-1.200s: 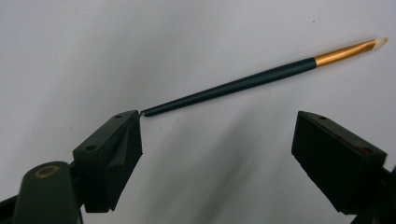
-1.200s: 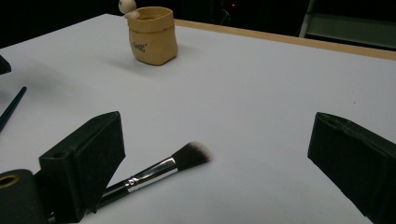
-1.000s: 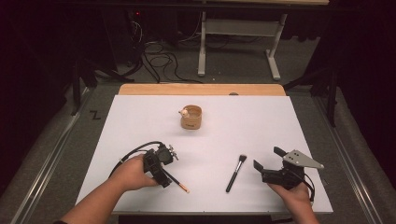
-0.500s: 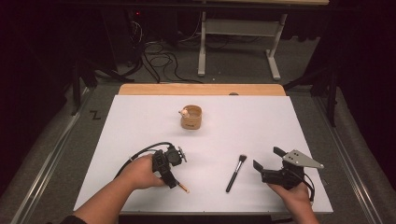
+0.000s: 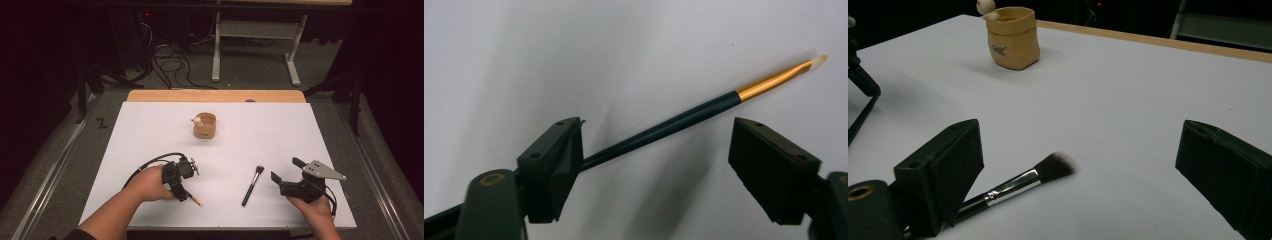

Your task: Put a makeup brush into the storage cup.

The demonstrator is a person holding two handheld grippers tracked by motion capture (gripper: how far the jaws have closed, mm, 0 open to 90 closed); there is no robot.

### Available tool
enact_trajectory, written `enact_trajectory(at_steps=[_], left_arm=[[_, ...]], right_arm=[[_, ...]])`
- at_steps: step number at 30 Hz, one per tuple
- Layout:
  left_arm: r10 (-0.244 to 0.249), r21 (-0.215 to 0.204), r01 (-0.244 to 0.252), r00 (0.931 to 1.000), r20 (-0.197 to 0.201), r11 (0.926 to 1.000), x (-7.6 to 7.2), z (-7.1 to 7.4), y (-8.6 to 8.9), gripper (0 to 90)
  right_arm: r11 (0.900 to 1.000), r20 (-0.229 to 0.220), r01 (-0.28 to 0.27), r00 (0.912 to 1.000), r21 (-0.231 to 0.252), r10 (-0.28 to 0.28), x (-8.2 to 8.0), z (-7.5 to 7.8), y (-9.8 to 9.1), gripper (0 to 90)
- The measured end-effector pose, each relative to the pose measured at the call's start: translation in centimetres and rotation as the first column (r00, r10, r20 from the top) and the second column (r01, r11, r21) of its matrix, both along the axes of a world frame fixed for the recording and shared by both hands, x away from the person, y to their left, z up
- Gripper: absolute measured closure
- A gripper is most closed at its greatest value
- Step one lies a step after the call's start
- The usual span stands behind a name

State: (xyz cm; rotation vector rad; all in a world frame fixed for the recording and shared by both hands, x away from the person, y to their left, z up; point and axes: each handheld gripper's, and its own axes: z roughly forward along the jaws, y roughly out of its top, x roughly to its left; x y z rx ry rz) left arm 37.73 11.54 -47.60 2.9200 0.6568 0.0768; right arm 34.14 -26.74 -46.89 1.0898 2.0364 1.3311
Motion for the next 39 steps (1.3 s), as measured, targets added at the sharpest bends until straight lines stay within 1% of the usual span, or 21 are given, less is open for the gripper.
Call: enact_trajectory(at_steps=[7,8,9,10,15,18,20,24,27,30,34,35,36,39], left_arm=[[-0.029,-0.006,0.029,0.9996,0.0,0.9996,-0.15,-0.23,-0.25,33.7],[-0.032,-0.008,0.032,0.9995,0.0,0.9994,-0.16,-0.26,-0.29,33.7],[-0.039,-0.008,0.039,0.9992,-0.003,0.9992,-0.16,-0.3,-0.31,37.3],[-0.044,-0.006,0.044,0.999,0.0,0.999,-0.18,-0.36,-0.34,37.3],[-0.077,0.002,0.077,0.997,-0.008,0.997,-0.34,-0.77,-0.59,47.8],[-0.09,-0.004,0.09,0.9957,-0.021,0.9959,-0.42,-0.8,-0.68,55.0],[-0.102,-0.009,0.102,0.9945,-0.023,0.9948,-0.51,-0.74,-0.67,60.3],[-0.1,-0.012,0.1,0.9946,-0.028,0.9949,-0.44,-0.7,-0.5,74.4],[-0.093,-0.013,0.092,0.9949,-0.039,0.9956,-0.3,-0.69,-0.41,81.9],[-0.088,-0.013,0.087,0.9952,-0.044,0.9961,-0.23,-0.68,-0.4,82.1],[-0.071,-0.013,0.071,0.9955,-0.062,0.9974,-0.05,-0.69,-0.42,81.9],[-0.071,-0.013,0.071,0.9955,-0.062,0.9974,-0.05,-0.69,-0.42,80.7],[-0.065,-0.018,0.064,0.9952,-0.074,0.9978,0.0,-0.7,-0.44,79.1],[-0.059,-0.014,0.058,0.9954,-0.076,0.9982,-0.04,-0.71,-0.51,78.1]], right_arm=[[1.0,0.001,-0.004,1.0,-0.002,0.004,0.0,-0.01,0.05,5.6],[1.0,0.001,-0.006,1.0,0.0,0.006,0.01,-0.02,0.05,5.6],[1.0,-0.002,-0.005,1.0,0.0,0.005,0.0,-0.03,0.07,5.6],[1.0,-0.002,-0.005,1.0,0.0,0.005,0.0,-0.03,0.07,5.6],[1.0,-0.004,-0.006,1.0,0.001,0.006,-0.04,-0.04,0.16,5.6],[1.0,-0.007,-0.006,1.0,0.002,0.006,-0.07,-0.03,0.17,5.6],[1.0,-0.009,-0.006,0.9999,0.005,0.006,-0.12,0.01,0.19,5.6],[1.0,-0.003,-0.009,1.0,0.001,0.009,-0.04,-0.01,0.12,5.7],[1.0,-0.003,-0.008,1.0,0.002,0.008,-0.03,-0.02,0.1,5.7],[1.0,-0.004,-0.008,1.0,0.004,0.008,-0.01,-0.02,0.08,5.8],[1.0,-0.008,-0.007,0.9999,0.007,0.007,0.0,-0.03,0.08,5.9],[0.9999,-0.008,-0.006,0.9999,0.008,0.006,0.01,-0.03,0.07,5.9],[0.9999,-0.009,-0.006,0.9999,0.009,0.006,0.0,-0.03,0.06,5.9],[0.9999,-0.008,-0.006,0.9999,0.011,0.006,-0.01,-0.01,0.06,5.9]])
